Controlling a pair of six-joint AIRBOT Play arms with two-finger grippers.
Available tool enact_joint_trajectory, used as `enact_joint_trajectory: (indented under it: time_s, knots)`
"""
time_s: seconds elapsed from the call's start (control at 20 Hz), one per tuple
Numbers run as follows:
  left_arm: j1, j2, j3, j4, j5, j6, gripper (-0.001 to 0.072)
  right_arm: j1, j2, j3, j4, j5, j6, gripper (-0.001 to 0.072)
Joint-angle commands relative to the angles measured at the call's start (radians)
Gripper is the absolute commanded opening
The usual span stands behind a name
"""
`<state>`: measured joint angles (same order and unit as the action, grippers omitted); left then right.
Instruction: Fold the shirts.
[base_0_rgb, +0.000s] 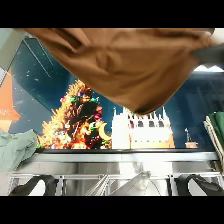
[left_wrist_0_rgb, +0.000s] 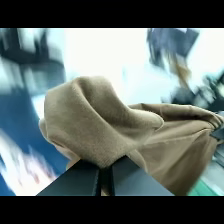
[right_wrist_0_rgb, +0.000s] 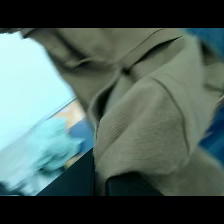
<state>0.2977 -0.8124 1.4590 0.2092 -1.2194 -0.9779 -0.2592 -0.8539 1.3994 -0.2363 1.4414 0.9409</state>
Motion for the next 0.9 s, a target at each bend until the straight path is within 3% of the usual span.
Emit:
enact_joint_trajectory:
  time_s: [0.0,0.1,0.3,0.4,0.45,0.5,0.55,0.65,0.7,0.85]
  knots:
    - [0.095,0.229,-0.001,0.023,0.093,-0.038,0.0020,0.001,0.116,0.145,-0.208,-0.224,0.103,0.0019]
    - [0.129,0.221,-0.029,0.097,0.087,-0.120,0.0020,0.011,0.024,0.145,-0.208,-0.206,0.104,0.0019]
    - [0.124,0.084,-0.183,0.099,-0.026,-0.116,0.0020,0.190,-0.320,0.145,-0.216,-0.185,0.049,0.0019]
    - [0.078,-0.009,-0.293,0.144,-0.014,-0.063,0.0019,0.267,-0.529,0.146,-0.216,-0.193,0.032,0.0020]
    - [0.053,-0.058,-0.352,0.177,0.005,-0.050,0.0020,0.292,-0.633,0.146,-0.211,-0.204,0.032,0.0096]
    - [0.028,-0.111,-0.417,0.203,0.031,-0.034,0.0020,0.303,-0.719,0.146,-0.199,-0.207,0.053,0.0293]
    - [0.010,-0.161,-0.466,0.221,0.055,-0.010,0.0196,0.302,-0.790,0.146,-0.158,-0.194,0.061,0.0377]
    - [0.016,-0.266,-0.501,0.229,0.102,0.053,0.0684,0.262,-0.883,0.146,-0.072,-0.141,0.050,0.0388]
    - [0.035,-0.312,-0.480,0.237,0.101,0.055,0.0720,0.228,-0.896,0.146,-0.067,-0.111,0.050,0.0386]
    - [0.112,-0.435,-0.350,0.346,-0.035,0.052,0.0716,0.108,-0.884,0.146,-0.066,0.077,0.069,0.0353]
